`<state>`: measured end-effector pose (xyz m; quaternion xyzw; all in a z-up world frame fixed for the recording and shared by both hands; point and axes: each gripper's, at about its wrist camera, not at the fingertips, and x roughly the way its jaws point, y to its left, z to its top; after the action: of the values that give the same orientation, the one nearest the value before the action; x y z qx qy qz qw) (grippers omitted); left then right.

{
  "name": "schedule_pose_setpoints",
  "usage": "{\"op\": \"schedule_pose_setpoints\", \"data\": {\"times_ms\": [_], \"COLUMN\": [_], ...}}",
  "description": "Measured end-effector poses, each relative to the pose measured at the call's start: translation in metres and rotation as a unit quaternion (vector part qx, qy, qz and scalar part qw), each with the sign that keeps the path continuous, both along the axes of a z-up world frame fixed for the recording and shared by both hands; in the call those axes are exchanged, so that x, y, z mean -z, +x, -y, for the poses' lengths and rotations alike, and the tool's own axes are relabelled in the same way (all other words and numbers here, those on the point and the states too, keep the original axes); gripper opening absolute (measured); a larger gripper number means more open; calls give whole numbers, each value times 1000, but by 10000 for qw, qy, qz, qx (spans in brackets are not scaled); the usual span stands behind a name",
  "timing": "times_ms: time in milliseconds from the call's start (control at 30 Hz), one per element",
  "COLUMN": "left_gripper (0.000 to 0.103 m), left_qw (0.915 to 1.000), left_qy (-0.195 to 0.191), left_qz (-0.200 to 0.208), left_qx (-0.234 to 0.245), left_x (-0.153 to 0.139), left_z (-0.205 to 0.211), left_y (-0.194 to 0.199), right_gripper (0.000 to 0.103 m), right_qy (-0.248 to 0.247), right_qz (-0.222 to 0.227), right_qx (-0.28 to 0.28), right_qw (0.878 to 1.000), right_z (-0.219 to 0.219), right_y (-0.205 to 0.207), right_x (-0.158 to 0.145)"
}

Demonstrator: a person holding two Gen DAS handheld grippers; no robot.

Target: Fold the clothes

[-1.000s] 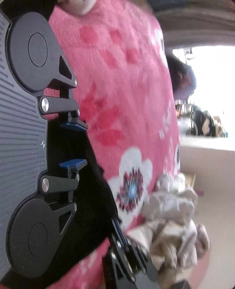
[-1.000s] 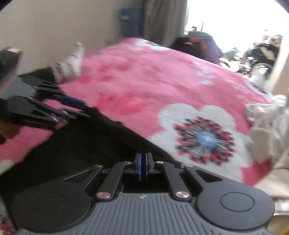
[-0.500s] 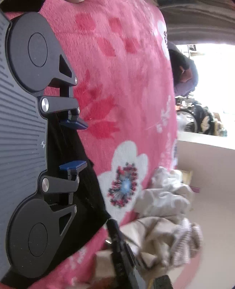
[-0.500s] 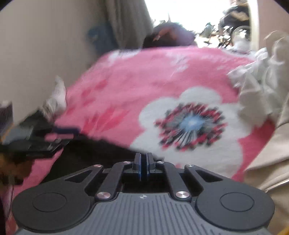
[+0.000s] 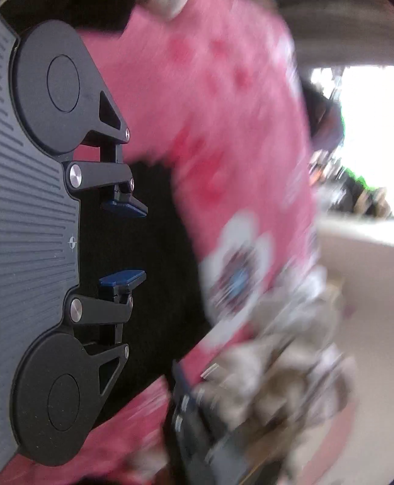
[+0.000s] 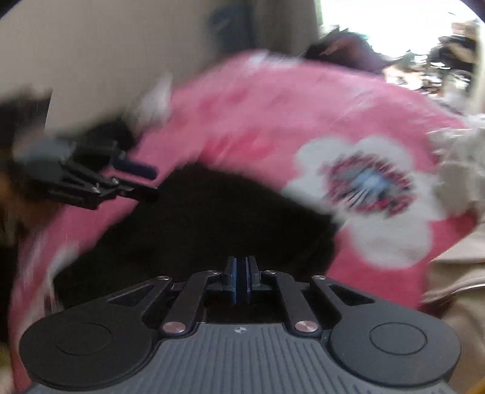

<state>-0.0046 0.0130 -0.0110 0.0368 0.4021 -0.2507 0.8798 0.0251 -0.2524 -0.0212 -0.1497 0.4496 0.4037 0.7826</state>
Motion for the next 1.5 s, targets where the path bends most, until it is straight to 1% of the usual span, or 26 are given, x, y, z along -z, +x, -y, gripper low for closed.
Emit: {"op": "schedule_pose_setpoints", "data": {"times_ms": [33, 67, 100, 133, 200, 233, 333, 400, 467, 500, 533, 567, 600, 667, 700, 767, 800, 867, 933, 1033, 1100, 1167, 1267, 1333, 1433, 1500], "left_gripper": [39, 39, 39, 39, 39, 39, 39, 39, 39, 40, 40, 40, 40, 40, 40, 40, 41, 43, 43, 43, 43, 43, 43, 43, 43, 43], "left_qw": [9994, 9977, 9959, 9964, 9973, 9975, 9978, 9978, 9972, 9957, 9929, 9893, 9879, 9915, 9927, 9943, 9949, 9955, 9930, 9859, 9861, 9886, 9930, 9949, 9954, 9949], "left_qy": [321, 671, 894, 839, 703, 651, 647, 645, 680, 842, 1121, 1418, 1537, 1301, 1202, 1057, 999, 901, 1012, 1469, 1471, 1322, 1048, 891, 756, 645], "left_qz": [-66, 4, 60, 89, 111, 112, 109, 107, 99, 78, 63, 60, 43, 3, 43, 127, 137, 3, -171, -414, -385, -347, -191, -130, -17, 62], "left_qx": [125, 138, 124, 52, -173, -241, -14, 138, 292, 367, 401, 334, 192, 1, -61, -74, -14, 283, 581, 687, 675, 635, 504, 457, 589, 768], "left_x": [10, 21, 27, 24, 15, 10, 0, -6, -9, -3, 7, 16, 21, 12, 5, -9, -14, -16, -7, 18, 15, 4, -8, -8, -3, 1], "left_z": [10, 18, 23, 22, 17, 14, 16, 17, 19, 23, 26, 28, 26, 17, 13, 7, 6, 9, 16, 24, 20, 13, 8, 10, 28, 42], "left_y": [-7, -12, -17, -17, -17, -18, -36, -48, -60, -66, -70, -71, -72, -73, -75, -82, -87, -100, -114, -132, -141, -146, -144, -138, -130, -127], "right_gripper": [2, 2, 3, 6, 7, 7, 7, 7, 4, 4, 0, 0, 0, 8, 8, 8, 8, 8, 8, 7, 8, 10, 10, 10, 10, 10], "right_qy": [-183, -315, -447, -530, -421, -276, 256, 288, 97, -95, -276, -457, -490, -480, -392, -105, 39, 52, -14, -113, -179, -245, 59, 123, 9, -291], "right_qz": [5, 66, 126, 211, 470, 511, 360, 164, 60, 94, 146, 197, 195, 442, 506, 379, 315, 186, 56, -138, -268, -397, -323, -293, -358, -642], "right_qx": [64, 279, 495, 785, 1107, 1041, 326, -486, -1126, -1164, -1071, -977, -771, -338, -384, -648, -779, -938, -1066, -1258, -1385, -1512, -1443, -1405, -1334, -1610], "right_qw": [9998, 9991, 9977, 9953, 9918, 9929, 9985, 9983, 9936, 9931, 9938, 9940, 9956, 9973, 9972, 9971, 9965, 9954, 9943, 9919, 9898, 9874, 9890, 9896, 9904, 9844], "right_z": [3, 10, 18, 27, 45, 48, 40, 20, 4, 5, 9, 14, 21, 34, 35, 33, 32, 31, 31, 30, 30, 30, 25, 15, 5, -2], "right_y": [0, 3, 5, 9, 6, 0, -29, -54, -75, -78, -76, -75, -72, -69, -73, -80, -84, -88, -92, -98, -101, -105, -103, -98, -98, -107], "right_x": [5, 8, 10, 8, -8, -14, -27, -24, -14, -7, -1, 5, 5, -11, -18, -26, -30, -30, -28, -26, -24, -22, -35, -33, -26, -10]}}
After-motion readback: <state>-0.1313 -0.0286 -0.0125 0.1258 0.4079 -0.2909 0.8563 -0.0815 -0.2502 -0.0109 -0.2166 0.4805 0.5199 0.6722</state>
